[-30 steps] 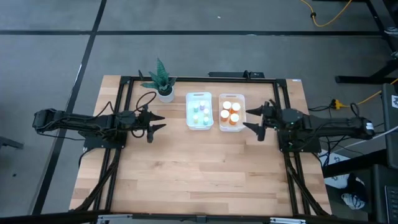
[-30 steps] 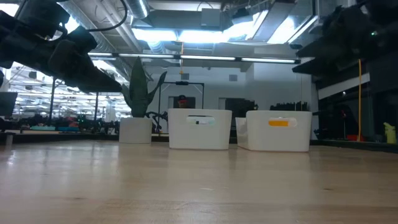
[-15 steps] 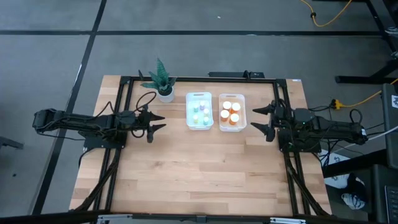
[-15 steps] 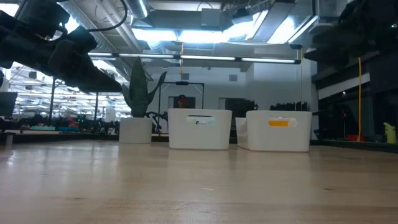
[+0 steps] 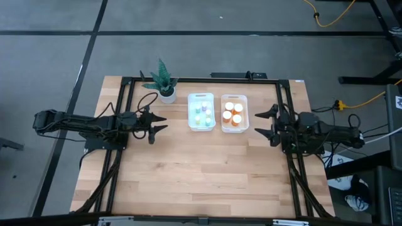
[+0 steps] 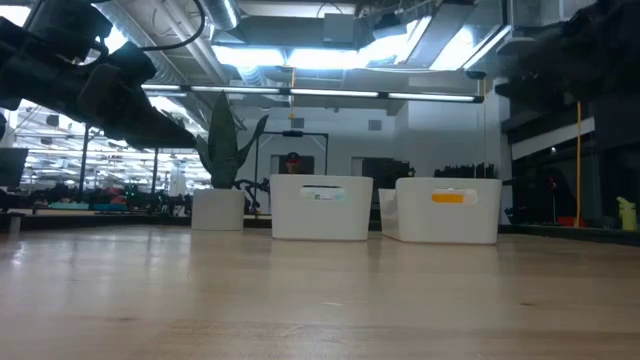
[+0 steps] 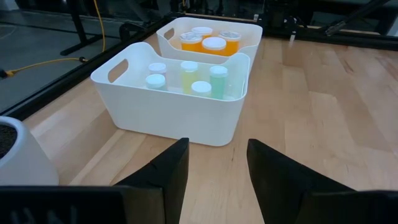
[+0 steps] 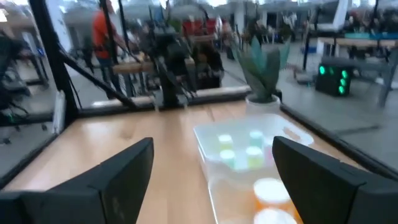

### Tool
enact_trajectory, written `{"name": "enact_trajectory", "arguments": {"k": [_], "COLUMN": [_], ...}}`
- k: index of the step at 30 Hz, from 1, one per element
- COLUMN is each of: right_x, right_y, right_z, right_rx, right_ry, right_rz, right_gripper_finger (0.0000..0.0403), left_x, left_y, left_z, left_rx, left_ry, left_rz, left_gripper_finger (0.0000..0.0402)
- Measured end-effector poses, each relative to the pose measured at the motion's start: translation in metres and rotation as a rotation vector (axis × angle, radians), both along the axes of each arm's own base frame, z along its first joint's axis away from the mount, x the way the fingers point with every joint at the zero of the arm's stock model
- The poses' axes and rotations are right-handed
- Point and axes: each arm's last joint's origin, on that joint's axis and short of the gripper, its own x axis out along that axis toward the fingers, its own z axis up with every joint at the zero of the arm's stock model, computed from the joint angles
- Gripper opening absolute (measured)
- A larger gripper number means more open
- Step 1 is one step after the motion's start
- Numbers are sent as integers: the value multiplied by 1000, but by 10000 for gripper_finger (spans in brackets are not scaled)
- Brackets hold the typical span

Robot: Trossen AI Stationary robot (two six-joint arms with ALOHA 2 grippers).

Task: Pick and place medicine bottles into bin by pill shape (circle, oval)
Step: Return to Home Position

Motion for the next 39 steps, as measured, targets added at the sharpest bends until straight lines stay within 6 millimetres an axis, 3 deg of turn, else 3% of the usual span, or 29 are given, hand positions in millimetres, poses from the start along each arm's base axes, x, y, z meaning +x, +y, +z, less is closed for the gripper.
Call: {"name": "enact_trajectory", "arguments": {"k": [3,16,39], "right_x": [1,8,8], "right_y": [1,2,2], "right_z": [-1,-27,-26], "right_rx": [-9,-31,-4], "right_ry": [-58,-10,-15], "right_rz": [36,69,69], "right_gripper_finger": [330,330,330], "left_x": [0,0,0], "left_y": [0,0,0], "left_z": [0,0,0], "left_rx": [0,0,0], "left_ry": [0,0,0], "left_rz": [0,-1,0], "left_gripper_finger": [155,155,155]}}
